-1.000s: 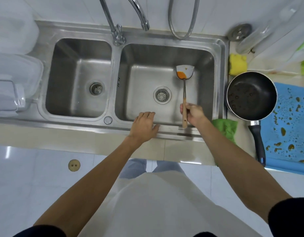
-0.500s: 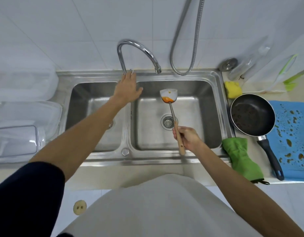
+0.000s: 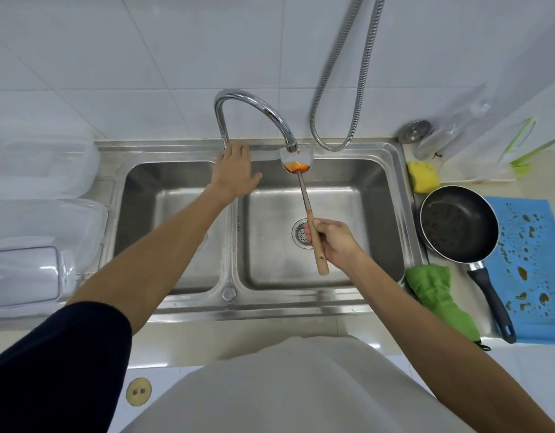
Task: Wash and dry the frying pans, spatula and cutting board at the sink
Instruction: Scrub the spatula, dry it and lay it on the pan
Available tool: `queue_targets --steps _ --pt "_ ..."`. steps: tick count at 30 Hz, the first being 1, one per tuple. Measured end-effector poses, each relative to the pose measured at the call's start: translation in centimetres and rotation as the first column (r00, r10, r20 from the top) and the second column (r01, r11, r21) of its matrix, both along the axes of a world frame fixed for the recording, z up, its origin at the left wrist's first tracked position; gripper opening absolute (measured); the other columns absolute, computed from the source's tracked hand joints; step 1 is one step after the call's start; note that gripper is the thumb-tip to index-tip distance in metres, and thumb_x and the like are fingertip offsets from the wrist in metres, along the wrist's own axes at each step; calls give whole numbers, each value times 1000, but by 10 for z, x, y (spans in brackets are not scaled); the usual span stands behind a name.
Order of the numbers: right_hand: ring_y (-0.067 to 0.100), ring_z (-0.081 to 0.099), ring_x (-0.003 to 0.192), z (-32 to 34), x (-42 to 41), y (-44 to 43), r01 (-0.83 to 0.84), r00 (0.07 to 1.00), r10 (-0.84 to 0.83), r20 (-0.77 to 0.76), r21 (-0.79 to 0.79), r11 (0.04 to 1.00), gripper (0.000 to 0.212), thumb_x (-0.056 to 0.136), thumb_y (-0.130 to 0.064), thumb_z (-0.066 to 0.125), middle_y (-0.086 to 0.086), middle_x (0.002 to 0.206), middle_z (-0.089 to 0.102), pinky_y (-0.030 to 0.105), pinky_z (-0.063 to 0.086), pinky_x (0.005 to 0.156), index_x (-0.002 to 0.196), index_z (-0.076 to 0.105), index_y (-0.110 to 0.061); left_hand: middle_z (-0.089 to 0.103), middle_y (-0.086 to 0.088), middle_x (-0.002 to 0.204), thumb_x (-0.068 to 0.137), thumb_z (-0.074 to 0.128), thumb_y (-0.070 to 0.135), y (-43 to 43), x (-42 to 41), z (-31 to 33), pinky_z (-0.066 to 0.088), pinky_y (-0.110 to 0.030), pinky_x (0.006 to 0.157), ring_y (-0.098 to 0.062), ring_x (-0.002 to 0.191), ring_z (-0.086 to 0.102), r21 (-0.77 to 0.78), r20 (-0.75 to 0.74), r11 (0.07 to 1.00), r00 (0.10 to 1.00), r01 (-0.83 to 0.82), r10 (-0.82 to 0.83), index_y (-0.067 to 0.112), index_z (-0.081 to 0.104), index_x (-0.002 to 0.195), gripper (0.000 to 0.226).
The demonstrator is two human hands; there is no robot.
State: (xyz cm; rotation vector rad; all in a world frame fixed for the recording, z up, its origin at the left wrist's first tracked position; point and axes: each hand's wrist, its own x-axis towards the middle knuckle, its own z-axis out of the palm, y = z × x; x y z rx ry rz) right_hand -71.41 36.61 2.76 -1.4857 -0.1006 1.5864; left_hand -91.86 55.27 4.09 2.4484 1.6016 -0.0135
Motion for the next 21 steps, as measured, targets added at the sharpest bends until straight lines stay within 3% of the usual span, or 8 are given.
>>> queue_targets --steps 12,15,18,21 --pt "21 65 71 11 -12 35 -11 999 12 -34 12 1000 22 103 1 48 18 94 67 26 56 61 113 64 12 42 -13 146 84 65 41 -36 -9 -16 36 -49 111 -35 136 38 8 65 995 993 -104 104 9 36 148 77" --pt "22 65 73 13 -13 39 3 999 -2 -55 21 1000 21 103 2 48 19 94 67 27 57 63 113 64 12 46 -18 142 86 63 36 -59 3 -14 38 -48 109 -36 131 43 -1 205 974 953 -227 222 4 42 142 68" --pt "24 66 74 13 -12 39 11 997 -10 -82 22 1000 22 102 3 48 19 92 67 27 59 63 115 62 14 61 -12 117 94 60 33 -108 33 -5 48 -37 95 -28 109 58 -375 409 842 747 -387 525 4 57 121 40" --pt "25 67 77 11 -9 39 -23 998 24 -52 12 1000 24 102 1 51 21 97 69 32 60 69 117 63 14 71 -4 95 99 52 47 -149 65 5 60 -37 76 -22 87 72 -818 341 489 430 -302 836 6 63 109 43"
